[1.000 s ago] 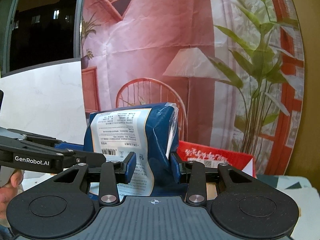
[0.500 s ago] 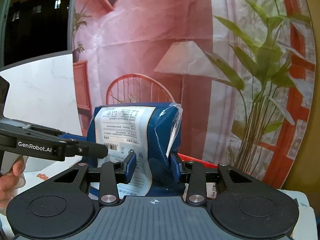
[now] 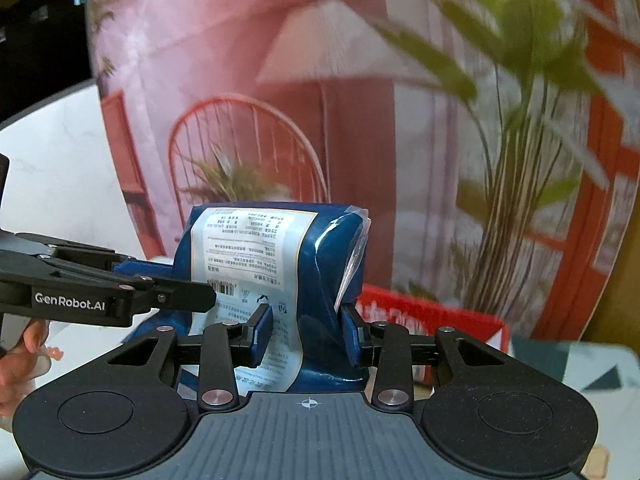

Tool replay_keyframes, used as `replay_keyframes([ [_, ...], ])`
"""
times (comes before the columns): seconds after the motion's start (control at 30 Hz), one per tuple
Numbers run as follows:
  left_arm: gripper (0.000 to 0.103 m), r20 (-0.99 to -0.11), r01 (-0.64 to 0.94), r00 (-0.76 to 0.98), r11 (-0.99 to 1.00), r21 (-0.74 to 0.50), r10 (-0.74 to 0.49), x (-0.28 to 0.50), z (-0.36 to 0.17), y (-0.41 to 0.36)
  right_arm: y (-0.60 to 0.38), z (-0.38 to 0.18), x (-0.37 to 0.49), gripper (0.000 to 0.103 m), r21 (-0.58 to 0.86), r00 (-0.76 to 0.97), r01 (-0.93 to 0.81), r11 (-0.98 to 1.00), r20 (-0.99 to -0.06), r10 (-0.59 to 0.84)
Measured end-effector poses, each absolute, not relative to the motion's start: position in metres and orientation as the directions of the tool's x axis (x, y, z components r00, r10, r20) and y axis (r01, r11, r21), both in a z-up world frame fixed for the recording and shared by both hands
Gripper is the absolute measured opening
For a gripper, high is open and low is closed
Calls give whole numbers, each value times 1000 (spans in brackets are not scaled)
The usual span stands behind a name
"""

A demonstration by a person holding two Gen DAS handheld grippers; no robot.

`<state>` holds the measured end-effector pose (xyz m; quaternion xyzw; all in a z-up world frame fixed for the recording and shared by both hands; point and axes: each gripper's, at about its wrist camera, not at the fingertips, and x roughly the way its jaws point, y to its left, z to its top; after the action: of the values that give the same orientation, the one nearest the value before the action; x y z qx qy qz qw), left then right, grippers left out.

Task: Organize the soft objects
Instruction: 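Carry the blue bag with the left gripper and release it into the red box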

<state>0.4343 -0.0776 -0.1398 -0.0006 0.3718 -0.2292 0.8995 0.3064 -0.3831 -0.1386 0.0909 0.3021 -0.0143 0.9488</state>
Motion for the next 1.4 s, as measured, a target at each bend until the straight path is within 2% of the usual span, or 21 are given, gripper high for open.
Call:
replay_keyframes([
  [0.4, 41, -777, 388, 524, 910, -146, -348, 476, -191, -94, -404, -195, 350, 33, 205, 664, 143, 968, -745, 60],
  [0.7, 41, -795, 401, 498, 905, -143, -346, 488, -201, -101, -412, -211, 367, 33, 224, 550, 217, 950, -832, 71],
  [0.93, 41, -755, 403, 547, 904, -141, -362, 473, -184, -95, -413, -203, 362, 38, 184, 556, 267, 946, -831, 5],
  [1.23, 42, -695, 393, 606, 905, -163, -388, 410, -149, -66, -384, -159, 320, 38, 168, 658, 205, 964, -753, -9],
  [1.4, 43, -679, 378, 617, 907, -188, -398, 365, -147, -51, -361, -144, 276, 39, 176, 709, 180, 968, -705, -4],
])
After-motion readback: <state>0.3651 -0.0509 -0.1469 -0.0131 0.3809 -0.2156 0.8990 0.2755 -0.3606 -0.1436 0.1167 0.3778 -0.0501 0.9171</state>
